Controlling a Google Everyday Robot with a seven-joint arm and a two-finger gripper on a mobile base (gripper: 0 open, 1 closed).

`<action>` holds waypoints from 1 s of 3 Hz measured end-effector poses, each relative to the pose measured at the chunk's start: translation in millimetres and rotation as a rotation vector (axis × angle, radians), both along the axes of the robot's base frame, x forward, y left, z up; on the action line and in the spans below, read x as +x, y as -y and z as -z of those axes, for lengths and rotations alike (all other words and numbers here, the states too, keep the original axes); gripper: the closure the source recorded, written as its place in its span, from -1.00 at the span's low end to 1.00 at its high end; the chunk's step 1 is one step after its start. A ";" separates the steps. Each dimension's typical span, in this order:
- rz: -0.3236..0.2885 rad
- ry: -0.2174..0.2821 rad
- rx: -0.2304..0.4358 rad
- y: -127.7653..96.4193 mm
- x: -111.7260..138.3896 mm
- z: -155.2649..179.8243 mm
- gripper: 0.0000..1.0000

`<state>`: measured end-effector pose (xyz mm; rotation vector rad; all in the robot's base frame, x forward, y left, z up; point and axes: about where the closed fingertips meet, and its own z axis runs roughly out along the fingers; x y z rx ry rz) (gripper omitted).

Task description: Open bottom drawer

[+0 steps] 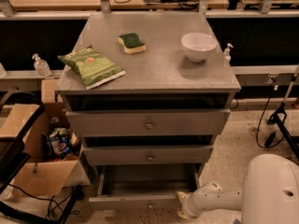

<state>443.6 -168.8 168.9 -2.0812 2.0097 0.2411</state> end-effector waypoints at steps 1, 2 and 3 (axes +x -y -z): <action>0.000 0.000 0.000 0.0 0.0 -0.1 0.00; 0.000 0.000 0.000 0.0 0.0 -1.0 -0.47; 0.000 0.000 0.000 0.0 0.0 -1.2 -1.00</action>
Offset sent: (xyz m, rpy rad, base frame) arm 0.0000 0.0000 0.0001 0.0000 0.0000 0.0000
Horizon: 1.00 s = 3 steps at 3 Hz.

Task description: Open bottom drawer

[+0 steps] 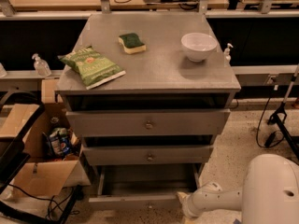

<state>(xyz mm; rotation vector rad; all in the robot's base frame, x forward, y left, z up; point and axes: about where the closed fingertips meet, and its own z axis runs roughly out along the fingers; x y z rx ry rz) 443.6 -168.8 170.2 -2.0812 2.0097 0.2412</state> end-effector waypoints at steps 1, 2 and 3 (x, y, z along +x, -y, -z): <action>0.000 0.000 0.000 0.0 0.1 0.0 -1.00; -0.009 0.018 -0.016 9.6 48.1 -24.1 -1.00; -0.015 0.020 -0.010 9.6 48.7 -25.1 -1.00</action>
Offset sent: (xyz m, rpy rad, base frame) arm 0.0483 -0.0150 0.0331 -0.0227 -0.0394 -0.0082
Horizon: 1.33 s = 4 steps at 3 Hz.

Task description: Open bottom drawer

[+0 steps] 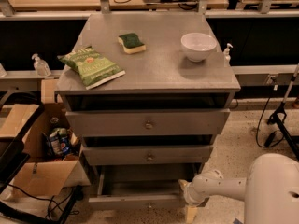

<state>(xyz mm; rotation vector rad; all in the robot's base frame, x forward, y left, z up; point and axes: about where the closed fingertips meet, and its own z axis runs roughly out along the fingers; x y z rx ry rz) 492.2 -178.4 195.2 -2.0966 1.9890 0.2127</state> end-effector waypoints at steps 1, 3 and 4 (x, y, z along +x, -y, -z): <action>0.006 -0.035 -0.002 -0.9 0.3 16.3 -0.62; 0.016 -0.054 -0.065 2.8 1.9 29.8 0.30; 0.010 -0.081 -0.106 9.5 -32.0 27.0 0.78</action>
Offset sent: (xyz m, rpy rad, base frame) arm -0.0010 0.0035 -0.0521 -0.0393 0.1229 -0.0465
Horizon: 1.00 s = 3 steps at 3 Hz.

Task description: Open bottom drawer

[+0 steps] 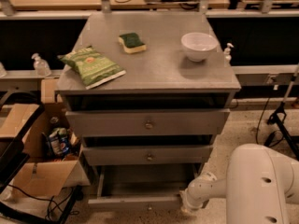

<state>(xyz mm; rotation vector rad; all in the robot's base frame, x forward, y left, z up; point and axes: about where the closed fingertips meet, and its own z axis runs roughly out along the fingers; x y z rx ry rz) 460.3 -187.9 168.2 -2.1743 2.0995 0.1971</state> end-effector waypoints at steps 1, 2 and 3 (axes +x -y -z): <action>0.000 0.000 0.000 0.0 0.1 0.0 1.00; 0.000 0.000 0.000 0.0 0.0 -1.1 1.00; 0.000 0.000 0.000 0.0 0.0 -1.4 1.00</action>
Offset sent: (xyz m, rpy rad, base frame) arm -0.2303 0.0262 -0.0538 0.1281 0.5697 -0.0995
